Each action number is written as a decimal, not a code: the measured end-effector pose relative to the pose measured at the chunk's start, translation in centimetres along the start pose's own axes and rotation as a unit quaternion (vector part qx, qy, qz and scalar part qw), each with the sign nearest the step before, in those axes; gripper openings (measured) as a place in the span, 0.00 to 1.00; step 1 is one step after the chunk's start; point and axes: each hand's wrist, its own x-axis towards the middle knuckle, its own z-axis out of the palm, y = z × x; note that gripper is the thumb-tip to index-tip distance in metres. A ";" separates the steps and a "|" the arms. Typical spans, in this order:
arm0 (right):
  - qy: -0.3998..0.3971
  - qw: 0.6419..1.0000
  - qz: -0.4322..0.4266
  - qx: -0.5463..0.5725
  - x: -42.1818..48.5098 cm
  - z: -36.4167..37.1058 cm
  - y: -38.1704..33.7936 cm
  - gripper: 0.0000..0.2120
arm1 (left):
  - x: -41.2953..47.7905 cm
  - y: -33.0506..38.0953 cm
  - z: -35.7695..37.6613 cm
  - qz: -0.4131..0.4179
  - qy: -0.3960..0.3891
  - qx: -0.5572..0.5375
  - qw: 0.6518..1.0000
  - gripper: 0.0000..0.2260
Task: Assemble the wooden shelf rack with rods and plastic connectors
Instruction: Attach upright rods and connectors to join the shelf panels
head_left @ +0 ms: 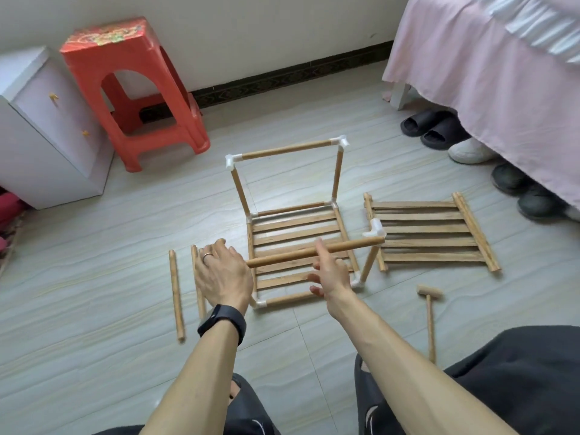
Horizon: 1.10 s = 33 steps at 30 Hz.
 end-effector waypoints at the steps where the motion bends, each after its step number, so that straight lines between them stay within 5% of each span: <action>1: 0.075 0.996 -0.022 0.032 0.2 -1.2 -0.2 0.23 | -0.2 0.9 0.0 0.039 0.016 0.024 0.999 0.17; 4: 0.289 0.949 -0.051 0.116 1.0 -5.0 -1.5 0.28 | -1.5 5.0 0.7 0.158 -0.026 0.054 0.986 0.18; 6: 0.337 0.931 -0.053 0.132 1.9 -6.8 -2.6 0.29 | -2.8 8.5 1.9 0.243 -0.088 0.057 0.964 0.19; 11: 0.196 0.977 -0.076 0.047 4.6 -9.4 -5.7 0.22 | -5.8 16.0 4.6 0.349 -0.176 0.016 0.920 0.17; 16: 0.053 0.991 -0.070 -0.105 6.8 -10.6 -5.3 0.14 | -5.1 17.5 6.7 0.305 -0.280 -0.019 0.910 0.20; 23: 0.046 0.975 -0.141 -0.165 7.4 -11.7 -4.0 0.17 | -4.4 16.6 7.8 0.336 -0.288 0.024 0.897 0.28; 27: 0.036 0.975 -0.145 -0.161 8.4 -12.1 -3.9 0.27 | -3.6 16.1 6.6 0.355 -0.279 0.011 0.892 0.24; 33: 0.042 0.973 -0.156 -0.166 8.1 -12.8 -3.8 0.27 | -2.4 16.0 5.7 0.341 -0.268 -0.013 0.901 0.19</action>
